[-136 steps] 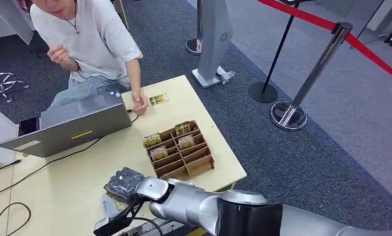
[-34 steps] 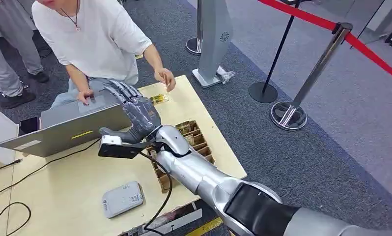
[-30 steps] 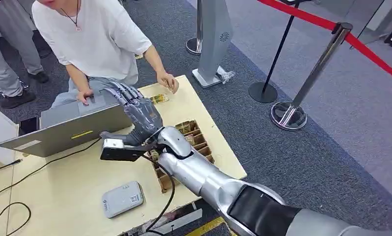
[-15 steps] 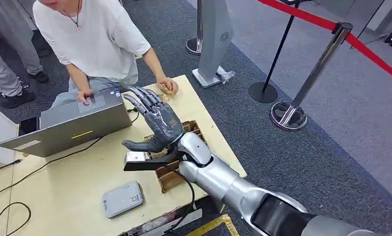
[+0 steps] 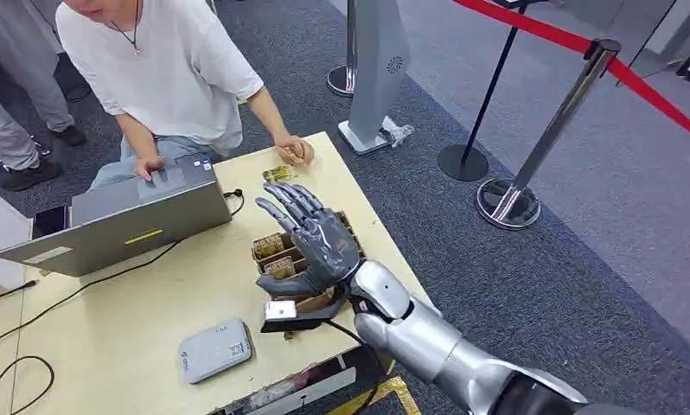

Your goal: Pass the card to the sensor for recognition and then transmit it.

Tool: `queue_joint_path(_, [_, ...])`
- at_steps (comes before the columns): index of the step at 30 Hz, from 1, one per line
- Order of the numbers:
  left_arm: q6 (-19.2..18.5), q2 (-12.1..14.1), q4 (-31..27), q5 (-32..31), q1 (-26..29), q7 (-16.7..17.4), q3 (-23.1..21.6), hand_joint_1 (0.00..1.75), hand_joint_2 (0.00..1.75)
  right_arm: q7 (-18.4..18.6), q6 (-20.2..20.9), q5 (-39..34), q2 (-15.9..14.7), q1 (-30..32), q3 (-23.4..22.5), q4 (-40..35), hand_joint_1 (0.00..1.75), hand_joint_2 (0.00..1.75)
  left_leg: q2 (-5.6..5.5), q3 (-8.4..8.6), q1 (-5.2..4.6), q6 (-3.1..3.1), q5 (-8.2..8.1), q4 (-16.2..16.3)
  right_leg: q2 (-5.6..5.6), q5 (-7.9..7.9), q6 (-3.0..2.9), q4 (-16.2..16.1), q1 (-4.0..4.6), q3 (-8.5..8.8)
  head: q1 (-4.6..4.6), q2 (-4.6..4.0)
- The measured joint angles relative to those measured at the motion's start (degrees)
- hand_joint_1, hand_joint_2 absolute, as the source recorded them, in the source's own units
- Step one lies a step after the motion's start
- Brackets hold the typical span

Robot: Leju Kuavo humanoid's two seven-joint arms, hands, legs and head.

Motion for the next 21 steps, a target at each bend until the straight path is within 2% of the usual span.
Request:
queue_joint_path(6, [-0.42,0.00,0.00,-0.22,0.05,-0.15,0.00,0.00,0.00,1.40,0.42,0.59,-1.75,1.78,-1.09,-2.58,0.00,1.75,0.00,0.00,-0.01,0.00,0.00,0.00,0.00,0.00,0.00,0.00,0.00,0.01,0.00,0.00])
queue_joint_path(12, [-0.57,0.07,0.00,-0.31,0.05,-0.15,0.00,0.00,0.00,1.31,2.93,-1.55,-3.15,2.49,-2.80,-4.09,0.00,1.75,0.00,0.00,-0.01,0.00,0.00,0.01,0.00,0.00,0.00,0.00,-0.01,0.01,0.00,0.00])
queue_joint_path(21, [-0.87,0.28,0.00,-0.28,0.07,-0.15,0.00,0.00,0.00,-0.92,10.49,-6.56,-5.38,2.29,-4.24,-4.52,0.00,1.75,0.00,-0.02,0.00,0.00,0.00,0.01,0.00,0.00,0.00,0.00,0.00,0.01,0.00,0.00])
